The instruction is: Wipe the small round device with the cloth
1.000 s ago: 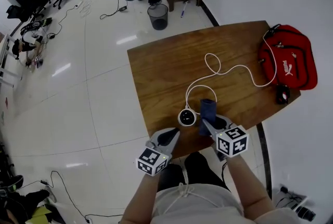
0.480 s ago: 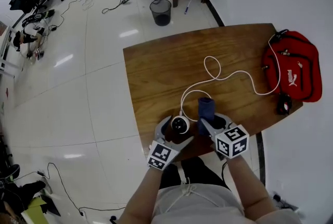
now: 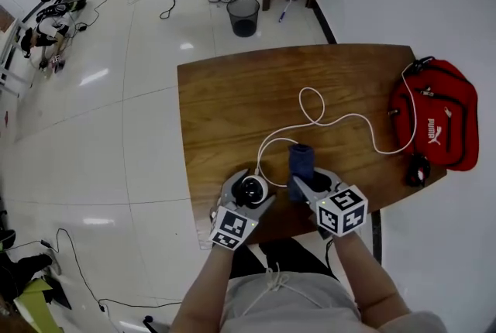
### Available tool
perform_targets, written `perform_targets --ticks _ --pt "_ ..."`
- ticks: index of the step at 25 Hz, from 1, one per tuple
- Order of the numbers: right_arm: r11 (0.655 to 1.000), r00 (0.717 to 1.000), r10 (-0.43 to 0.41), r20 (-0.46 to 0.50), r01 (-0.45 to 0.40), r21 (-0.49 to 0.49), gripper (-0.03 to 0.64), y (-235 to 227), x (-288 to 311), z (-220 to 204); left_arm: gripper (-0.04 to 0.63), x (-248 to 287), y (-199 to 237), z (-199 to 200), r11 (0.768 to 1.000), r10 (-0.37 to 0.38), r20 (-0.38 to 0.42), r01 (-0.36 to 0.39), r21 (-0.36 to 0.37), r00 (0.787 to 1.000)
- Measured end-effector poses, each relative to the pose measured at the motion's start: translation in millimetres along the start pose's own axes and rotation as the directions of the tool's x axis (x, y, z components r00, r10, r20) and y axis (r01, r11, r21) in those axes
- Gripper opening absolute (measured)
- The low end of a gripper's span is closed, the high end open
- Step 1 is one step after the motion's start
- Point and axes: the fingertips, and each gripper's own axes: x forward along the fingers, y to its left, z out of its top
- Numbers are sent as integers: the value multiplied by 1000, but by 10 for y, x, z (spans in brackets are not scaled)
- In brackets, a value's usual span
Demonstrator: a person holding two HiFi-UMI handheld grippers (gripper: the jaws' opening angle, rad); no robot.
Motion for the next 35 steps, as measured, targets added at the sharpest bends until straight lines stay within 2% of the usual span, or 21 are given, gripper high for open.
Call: perform_targets --ticks 4,8,11,13,15,19,23,30,35 --pt "1000 1000 18 -20 -17 5 109 -25 -23 -80 382 -80 3 209 1000 2 30 -1 -20 1000" --pt "998 995 69 -70 -68 15 109 132 -21 -268 382 -277 -106 845 1000 -30 133 30 2 991" --pt "991 984 137 -113 -137 12 109 371 30 -385 380 -435 -249 1399 997 -73 225 68 30 972" --pt "983 978 183 -99 -185 -7 109 537 63 -317 380 -497 -361 1668 994 -102 257 90 59 961" --pt "975 975 218 -50 -220 -42 109 661 45 -118 382 -512 -458 1804 991 -123 249 103 90 961" --pt "959 968 247 43 -239 -151 109 768 -99 269 382 -503 -529 1842 991 -128 251 113 72 959" --pt "942 969 235 73 -209 -263 107 818 -217 336 382 -513 -426 1743 992 -125 242 122 24 962" --pt "941 966 245 88 -214 -262 107 818 -365 245 382 -458 -411 1688 992 -128 220 123 35 967" --pt "923 949 309 66 -282 -262 107 912 -448 86 382 -430 -342 1693 994 -109 233 108 18 966"
